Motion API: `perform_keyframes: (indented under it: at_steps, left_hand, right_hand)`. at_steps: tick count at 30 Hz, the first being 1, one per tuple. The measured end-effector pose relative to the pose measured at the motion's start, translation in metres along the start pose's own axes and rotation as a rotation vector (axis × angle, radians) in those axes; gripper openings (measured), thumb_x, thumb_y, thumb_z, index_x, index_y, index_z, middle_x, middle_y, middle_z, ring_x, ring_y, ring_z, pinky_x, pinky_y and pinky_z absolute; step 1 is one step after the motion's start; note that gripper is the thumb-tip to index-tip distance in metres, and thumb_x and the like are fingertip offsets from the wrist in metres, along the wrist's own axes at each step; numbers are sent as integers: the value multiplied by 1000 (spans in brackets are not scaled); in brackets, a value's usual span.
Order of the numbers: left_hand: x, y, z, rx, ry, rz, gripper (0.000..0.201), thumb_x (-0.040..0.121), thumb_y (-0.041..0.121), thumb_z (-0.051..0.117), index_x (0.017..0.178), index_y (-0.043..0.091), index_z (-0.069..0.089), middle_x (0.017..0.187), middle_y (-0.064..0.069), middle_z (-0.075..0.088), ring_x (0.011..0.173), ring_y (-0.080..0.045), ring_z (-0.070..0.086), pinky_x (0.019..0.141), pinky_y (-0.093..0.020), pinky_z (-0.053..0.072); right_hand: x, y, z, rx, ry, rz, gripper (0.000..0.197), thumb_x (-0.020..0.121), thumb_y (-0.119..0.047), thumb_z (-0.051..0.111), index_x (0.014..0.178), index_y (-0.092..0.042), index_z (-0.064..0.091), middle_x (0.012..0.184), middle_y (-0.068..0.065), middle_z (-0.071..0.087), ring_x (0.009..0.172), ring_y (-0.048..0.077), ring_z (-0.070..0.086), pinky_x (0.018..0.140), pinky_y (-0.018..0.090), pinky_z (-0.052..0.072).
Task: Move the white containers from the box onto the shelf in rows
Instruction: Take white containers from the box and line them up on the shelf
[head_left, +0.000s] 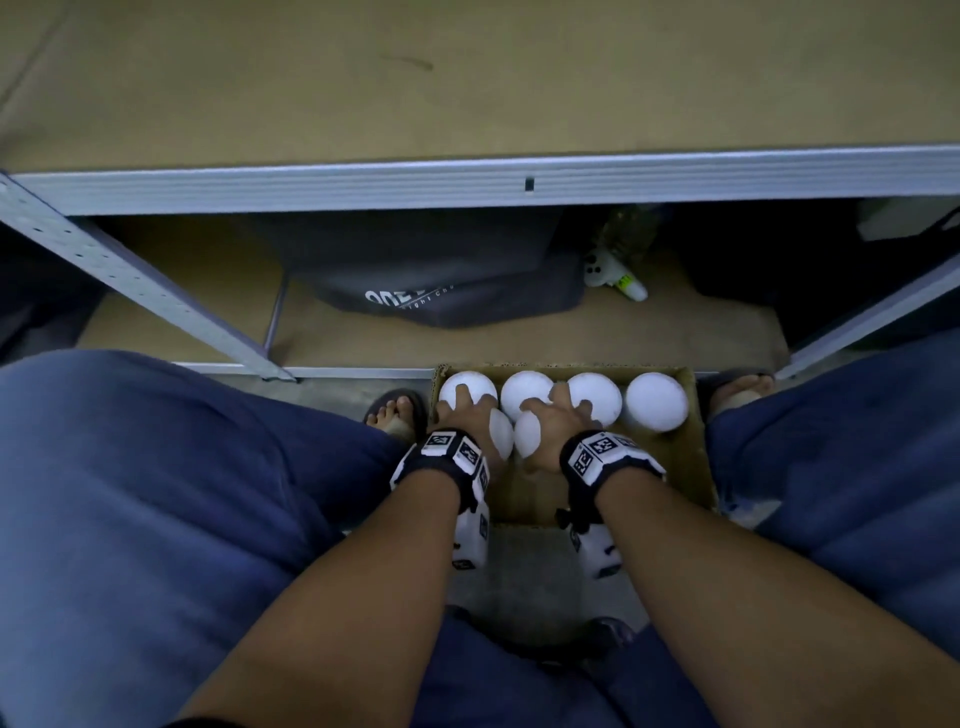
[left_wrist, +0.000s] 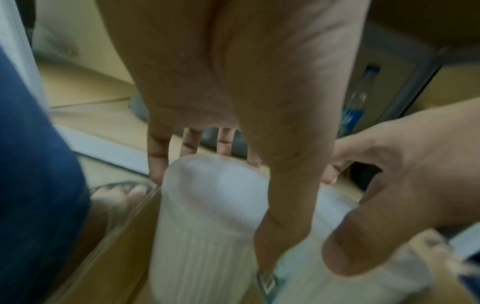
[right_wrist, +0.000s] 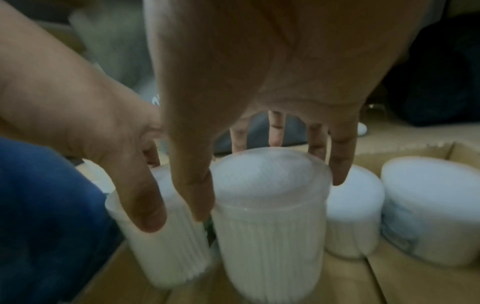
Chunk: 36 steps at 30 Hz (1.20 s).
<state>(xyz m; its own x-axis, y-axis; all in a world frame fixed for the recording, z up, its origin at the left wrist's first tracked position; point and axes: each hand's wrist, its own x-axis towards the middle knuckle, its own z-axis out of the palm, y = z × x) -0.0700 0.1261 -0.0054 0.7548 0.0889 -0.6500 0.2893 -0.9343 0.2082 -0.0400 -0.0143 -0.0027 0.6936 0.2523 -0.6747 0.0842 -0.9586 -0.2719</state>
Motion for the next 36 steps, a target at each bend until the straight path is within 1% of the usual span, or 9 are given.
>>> perform_keyframes:
  at_steps: [3, 6, 9, 11, 13, 16, 25, 31, 36]
  left_hand:
    - [-16, 14, -24, 27, 67, 12, 72, 74, 39, 65, 137, 23, 34, 145, -8, 23, 138, -36, 22, 112, -48, 25]
    - [-25, 27, -53, 20, 66, 77, 64, 57, 37, 74, 115, 23, 50, 126, -6, 45, 128, -34, 33, 103, -47, 35]
    - [-34, 29, -81, -18, 100, 86, 71, 46, 37, 78, 110, 29, 50, 119, -2, 38, 117, -30, 38, 95, -39, 46]
    - [-45, 29, -100, -49, 172, 104, 78, 39, 44, 75, 111, 34, 47, 116, 0, 36, 114, -29, 39, 92, -35, 44]
    - [-58, 30, -117, -77, 243, 132, 80, 43, 45, 76, 116, 34, 46, 118, 0, 36, 117, -29, 35, 93, -34, 38]
    - [-84, 33, -142, -132, 328, 156, 80, 55, 41, 80, 126, 31, 45, 121, -2, 31, 113, -30, 35, 98, -39, 43]
    - [-148, 38, -208, -257, 545, 297, 83, 58, 41, 79, 133, 38, 41, 123, 5, 35, 120, -23, 39, 96, -40, 46]
    - [-163, 47, -242, -316, 695, 386, 74, 60, 41, 79, 128, 36, 50, 128, 6, 42, 122, -20, 42, 98, -29, 39]
    - [-156, 59, -261, -432, 833, 409, 48, 62, 47, 77, 106, 34, 64, 120, 12, 55, 120, -16, 46, 99, -27, 39]
  right_hand:
    - [-14, -6, -24, -5, 46, 15, 81, 67, -35, 73, 137, -41, 31, 151, 3, 9, 138, 41, 21, 106, 52, 35]
    - [-28, -11, -49, 12, 86, 9, 79, 69, -35, 68, 139, -41, 31, 156, 7, 4, 142, 47, 12, 112, 54, 28]
    - [-42, -17, -73, 32, 120, 0, 89, 67, -35, 73, 143, -38, 27, 158, 5, -6, 143, 49, 8, 113, 53, 29]
    - [-54, -22, -93, 38, 183, -37, 83, 63, -38, 76, 136, -36, 35, 145, 4, 12, 135, 45, 23, 107, 50, 38]
    - [-68, -27, -114, 36, 235, -74, 79, 60, -41, 77, 130, -38, 41, 131, 3, 21, 126, 40, 31, 102, 49, 42]
    - [-89, -34, -145, 51, 278, -128, 80, 60, -40, 78, 130, -41, 42, 126, 1, 25, 121, 37, 33, 100, 49, 44]
    - [-161, -51, -219, 147, 523, -315, 71, 58, -39, 78, 124, -43, 51, 126, -7, 42, 120, 28, 37, 102, 44, 40]
    - [-183, -54, -244, 265, 717, -408, 61, 62, -41, 77, 120, -42, 56, 128, -13, 46, 123, 24, 38, 106, 43, 37]
    - [-170, -52, -254, 431, 902, -445, 45, 65, -39, 79, 107, -36, 64, 113, -12, 51, 121, 23, 46, 107, 41, 38]
